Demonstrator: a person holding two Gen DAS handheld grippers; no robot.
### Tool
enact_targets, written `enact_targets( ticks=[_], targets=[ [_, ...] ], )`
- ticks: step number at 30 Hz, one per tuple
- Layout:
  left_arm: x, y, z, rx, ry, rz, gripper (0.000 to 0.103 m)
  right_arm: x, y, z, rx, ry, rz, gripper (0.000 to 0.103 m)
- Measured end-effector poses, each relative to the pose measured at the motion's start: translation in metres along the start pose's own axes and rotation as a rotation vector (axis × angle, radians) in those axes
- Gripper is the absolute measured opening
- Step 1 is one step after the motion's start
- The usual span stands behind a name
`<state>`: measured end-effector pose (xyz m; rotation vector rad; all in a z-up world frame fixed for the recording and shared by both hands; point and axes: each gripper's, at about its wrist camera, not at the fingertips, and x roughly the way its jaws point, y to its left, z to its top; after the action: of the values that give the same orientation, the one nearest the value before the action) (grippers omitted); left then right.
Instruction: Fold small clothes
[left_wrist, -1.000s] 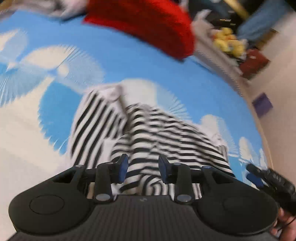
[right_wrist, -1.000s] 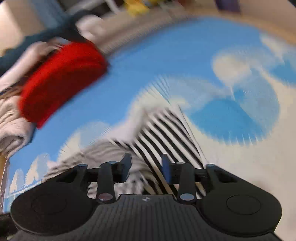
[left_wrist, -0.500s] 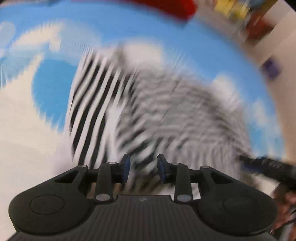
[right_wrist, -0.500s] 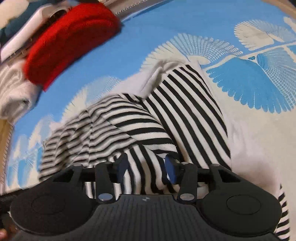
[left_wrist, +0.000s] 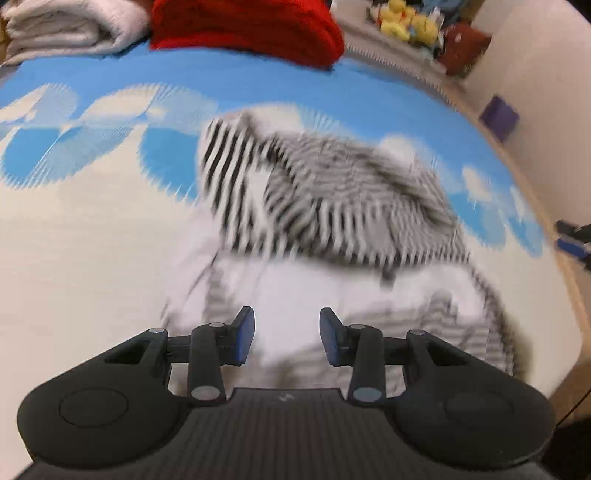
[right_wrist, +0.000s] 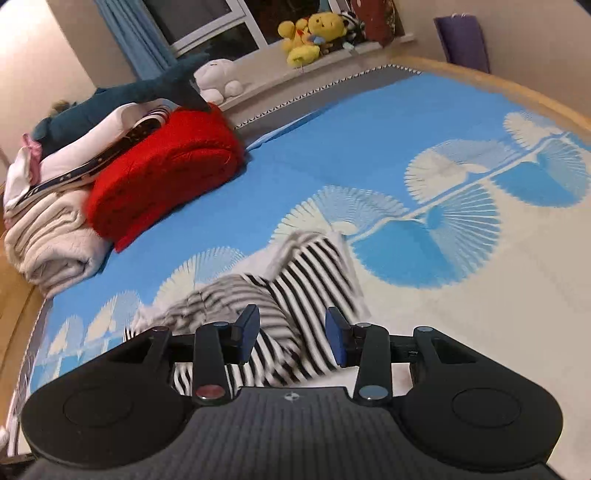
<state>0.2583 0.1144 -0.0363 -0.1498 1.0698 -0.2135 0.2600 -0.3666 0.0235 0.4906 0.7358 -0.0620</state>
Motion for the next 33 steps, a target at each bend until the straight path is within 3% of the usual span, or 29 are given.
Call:
enact_targets(
  ticks=[4,9,12,15,19,21,29,30,31,32,33],
  targets=[
    [-0.023,0.014,-0.039,-0.029,0.026,0.023,0.043,-0.048,-0.046,-0.034,-0.040,0.018,-0.060,0.043],
    [-0.022,0.047,-0.077,-0.256,0.064,0.019,0.043,-0.072,-0.087,-0.082,-0.014,0.108,-0.118,0.042],
    [-0.010,0.057,-0.090,-0.383,0.090,0.001,0.044,-0.071,-0.103,-0.102,0.007,0.164,-0.129,0.040],
    [0.002,0.064,-0.101,-0.495,0.130,0.007,0.051,-0.060,-0.119,-0.123,0.054,0.231,-0.170,0.041],
    [0.009,0.070,-0.108,-0.559,0.139,0.006,0.054,-0.042,-0.134,-0.142,0.126,0.331,-0.182,0.043],
    [0.017,0.069,-0.110,-0.565,0.156,0.001,0.054,-0.036,-0.134,-0.150,0.110,0.363,-0.196,0.048],
    [0.033,0.051,-0.103,-0.430,0.172,0.028,0.051,-0.013,-0.127,-0.159,0.056,0.437,-0.227,0.052],
    [0.035,0.046,-0.101,-0.389,0.178,0.033,0.045,-0.011,-0.123,-0.159,0.029,0.442,-0.227,0.052],
    [0.037,0.039,-0.099,-0.334,0.192,0.027,0.017,-0.008,-0.119,-0.159,-0.005,0.443,-0.227,0.052],
    [0.037,0.033,-0.097,-0.279,0.199,0.025,0.009,-0.007,-0.116,-0.160,-0.030,0.443,-0.226,0.051],
    [0.034,0.028,-0.095,-0.233,0.191,0.039,0.006,-0.006,-0.113,-0.160,-0.048,0.443,-0.224,0.038]
  ],
)
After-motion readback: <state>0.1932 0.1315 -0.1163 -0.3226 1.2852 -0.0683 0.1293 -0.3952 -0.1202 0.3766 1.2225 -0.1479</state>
